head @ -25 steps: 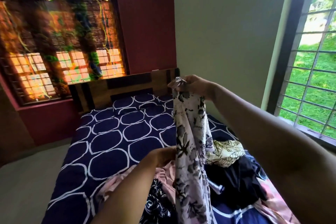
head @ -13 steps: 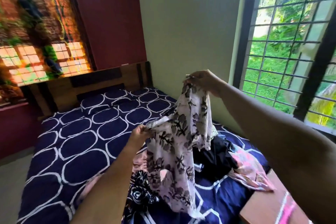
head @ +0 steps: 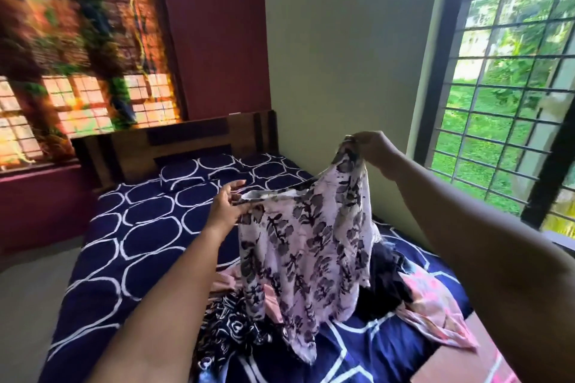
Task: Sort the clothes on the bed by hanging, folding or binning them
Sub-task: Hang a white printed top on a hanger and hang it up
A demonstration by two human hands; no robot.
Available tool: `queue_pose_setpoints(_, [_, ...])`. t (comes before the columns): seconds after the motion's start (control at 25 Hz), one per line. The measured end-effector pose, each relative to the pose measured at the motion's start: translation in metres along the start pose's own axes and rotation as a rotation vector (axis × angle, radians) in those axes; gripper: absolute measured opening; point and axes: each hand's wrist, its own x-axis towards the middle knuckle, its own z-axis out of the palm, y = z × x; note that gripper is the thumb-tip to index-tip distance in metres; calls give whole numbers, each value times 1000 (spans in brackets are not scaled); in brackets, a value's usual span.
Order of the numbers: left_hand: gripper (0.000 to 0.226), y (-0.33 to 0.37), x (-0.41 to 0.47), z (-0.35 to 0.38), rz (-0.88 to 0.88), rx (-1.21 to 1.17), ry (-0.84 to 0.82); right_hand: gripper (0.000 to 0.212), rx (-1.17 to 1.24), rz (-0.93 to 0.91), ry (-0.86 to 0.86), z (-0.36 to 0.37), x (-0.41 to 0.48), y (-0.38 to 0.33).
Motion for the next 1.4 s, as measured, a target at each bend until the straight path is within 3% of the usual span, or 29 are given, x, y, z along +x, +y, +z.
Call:
queue_pose_setpoints(0.16, [14, -6, -10, -3, -97, 345, -129, 11, -38, -21, -100, -18, -6, -2])
queue_pose_setpoints(0.28, [14, 2, -38, 23, -170, 197, -78, 17, -16, -78, -91, -40, -13, 7])
queue_pose_setpoints(0.4, [20, 17, -62, 46, -174, 58, 10, 18, -168, -122, -48, -62, -20, 24])
queue_pose_setpoints(0.52, [2, 22, -86, 62, -156, 73, 162, 25, -343, -147, -52, -84, -43, 38])
queue_pose_setpoints(0.64, [26, 33, -129, 76, -127, 84, 429, 26, -492, -146, -158, -91, -74, 51])
queue_pose_setpoints(0.8, [19, 46, -192, 75, 190, 498, 698, 23, -458, -154, -257, -77, -104, 66])
queue_pose_setpoints(0.92, [21, 53, -238, 50, 132, 696, 754, 20, -325, -178, -267, -54, -130, 67])
queue_pose_setpoints(1.04, [26, 59, -276, 9, 20, 729, 684, 20, -187, -165, -337, -31, -153, 60])
queue_pose_setpoints(1.2, [34, 79, -315, -46, -258, 576, 442, 18, -104, -192, -517, -3, -171, 43])
queue_pose_setpoints(1.4, [27, 99, -369, -66, -599, 371, 283, 18, -179, -216, -784, 14, -185, 32])
